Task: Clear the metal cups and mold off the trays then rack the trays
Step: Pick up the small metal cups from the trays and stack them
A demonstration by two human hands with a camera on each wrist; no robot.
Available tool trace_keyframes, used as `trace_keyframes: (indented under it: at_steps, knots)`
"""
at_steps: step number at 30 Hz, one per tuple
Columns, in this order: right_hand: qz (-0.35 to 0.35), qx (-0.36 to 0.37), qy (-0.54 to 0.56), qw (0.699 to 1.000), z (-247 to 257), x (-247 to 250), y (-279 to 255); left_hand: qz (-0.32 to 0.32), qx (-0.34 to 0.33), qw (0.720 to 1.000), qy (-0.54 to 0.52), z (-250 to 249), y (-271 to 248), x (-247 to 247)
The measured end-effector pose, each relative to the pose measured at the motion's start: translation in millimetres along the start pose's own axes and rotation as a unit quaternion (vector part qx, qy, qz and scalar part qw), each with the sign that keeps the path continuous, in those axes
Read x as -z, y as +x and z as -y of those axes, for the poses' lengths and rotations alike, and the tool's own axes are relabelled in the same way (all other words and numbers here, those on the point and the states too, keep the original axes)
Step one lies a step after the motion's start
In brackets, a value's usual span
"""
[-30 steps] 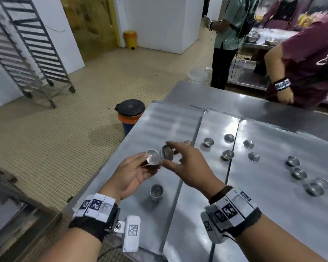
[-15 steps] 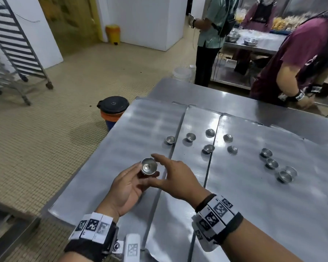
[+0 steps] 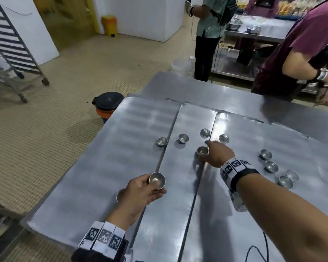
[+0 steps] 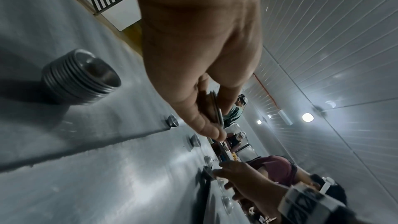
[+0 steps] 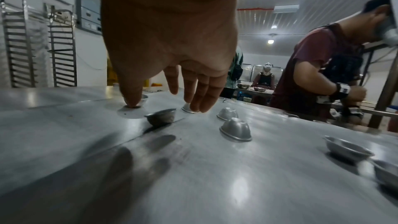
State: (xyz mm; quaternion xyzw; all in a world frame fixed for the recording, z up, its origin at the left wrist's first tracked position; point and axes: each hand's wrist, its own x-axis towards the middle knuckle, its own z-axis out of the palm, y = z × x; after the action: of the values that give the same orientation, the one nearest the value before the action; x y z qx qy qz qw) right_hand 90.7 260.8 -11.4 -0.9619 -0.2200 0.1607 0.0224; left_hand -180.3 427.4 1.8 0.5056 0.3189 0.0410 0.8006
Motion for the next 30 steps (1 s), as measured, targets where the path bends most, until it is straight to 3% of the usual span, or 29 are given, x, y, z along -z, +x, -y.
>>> trace_keyframes:
  at_steps: [4, 11, 15, 17, 19, 24, 30]
  knots:
    - [0.05, 0.045, -0.057, 0.996, 7, -7, 32, -0.01, 0.027, 1.0, 0.003, 2, 1, -9]
    - [0.047, 0.046, -0.046, 0.997, 7, -6, 25, -0.003, 0.041, 0.999, 0.015, 7, 6, -13]
    - [-0.001, 0.085, 0.099, 0.991, 28, 14, -18, -0.005, 0.04, 0.999, 0.005, 9, 7, -14]
    - [-0.054, 0.107, 0.208, 0.971, 44, 18, -55, -0.019, 0.038, 0.999, -0.003, 9, 9, -16]
    - [-0.063, 0.136, 0.265, 0.953, 61, 16, -96, -0.032, 0.032, 0.999, -0.027, 8, 12, -19]
    - [-0.063, 0.156, 0.237, 0.957, 81, -21, -149, 0.002, 0.011, 0.993, -0.122, 2, 4, -34]
    - [-0.102, 0.118, 0.238, 0.959, 81, -33, -172, 0.065, 0.01, 0.995, -0.073, 15, -3, -43]
